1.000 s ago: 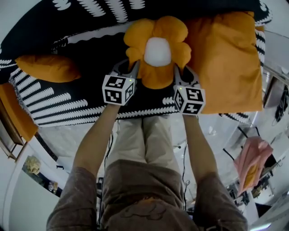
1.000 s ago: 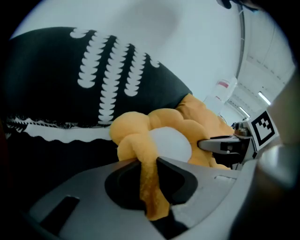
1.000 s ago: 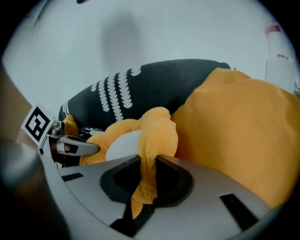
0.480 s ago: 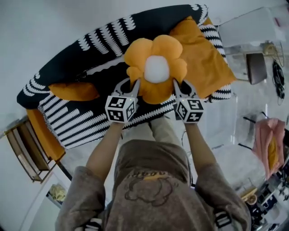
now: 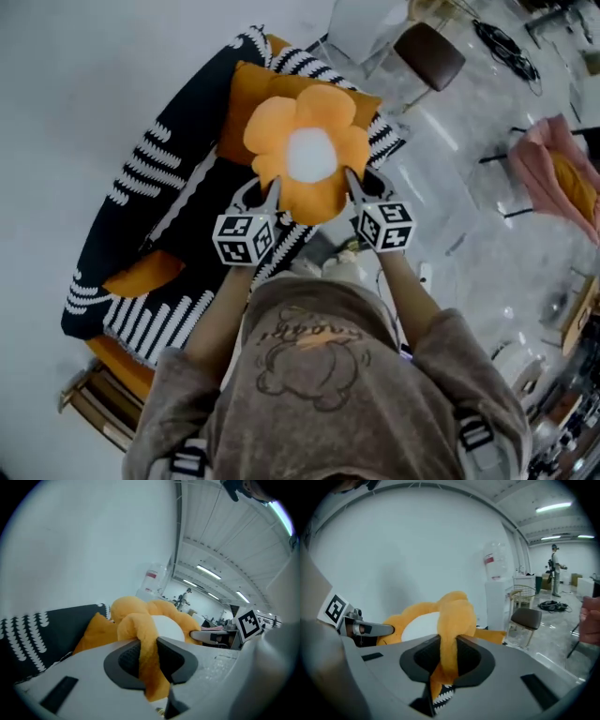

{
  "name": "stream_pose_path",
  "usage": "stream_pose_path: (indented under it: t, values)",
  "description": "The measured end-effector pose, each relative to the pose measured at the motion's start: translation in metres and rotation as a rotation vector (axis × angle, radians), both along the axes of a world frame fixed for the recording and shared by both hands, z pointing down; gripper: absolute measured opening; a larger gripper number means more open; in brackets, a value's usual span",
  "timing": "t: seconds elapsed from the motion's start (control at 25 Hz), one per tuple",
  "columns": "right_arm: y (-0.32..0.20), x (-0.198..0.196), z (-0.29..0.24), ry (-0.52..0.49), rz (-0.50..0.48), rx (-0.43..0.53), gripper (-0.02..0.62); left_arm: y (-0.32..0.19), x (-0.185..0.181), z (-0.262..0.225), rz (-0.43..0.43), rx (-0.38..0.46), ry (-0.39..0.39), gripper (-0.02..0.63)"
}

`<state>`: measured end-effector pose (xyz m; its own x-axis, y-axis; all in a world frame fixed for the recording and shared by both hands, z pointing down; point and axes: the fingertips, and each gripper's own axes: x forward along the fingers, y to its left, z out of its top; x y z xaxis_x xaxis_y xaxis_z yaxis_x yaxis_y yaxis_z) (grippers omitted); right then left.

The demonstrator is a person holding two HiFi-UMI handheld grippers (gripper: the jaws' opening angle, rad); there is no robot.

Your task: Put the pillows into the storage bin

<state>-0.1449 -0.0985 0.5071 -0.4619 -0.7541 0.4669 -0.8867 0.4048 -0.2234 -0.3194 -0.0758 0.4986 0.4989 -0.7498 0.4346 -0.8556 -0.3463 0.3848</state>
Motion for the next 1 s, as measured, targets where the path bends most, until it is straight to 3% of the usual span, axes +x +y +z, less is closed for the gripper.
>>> stream_pose_path:
  t: [0.36,0.56,0.72,1.0]
  values:
    - [0.061,0.261,-0.016,-0.038,0.275,0.01,0.067,0.005,0.26,-0.014,0.258,0.034,-0.03,0.057]
    - [0.079,0.38,-0.003,-0.054,0.402,-0.013,0.067,0.002,0.384,-0.004,0.375,0.018,-0.041,0.057]
    - [0.084,0.441,0.008,-0.062,0.499,-0.024,0.067,-0.008,0.45,0.007,0.471,0.006,-0.051,0.057]
    - [0.068,0.511,0.044,-0.081,0.663,-0.07,0.07,-0.049,0.534,0.04,0.617,-0.041,-0.075,0.057]
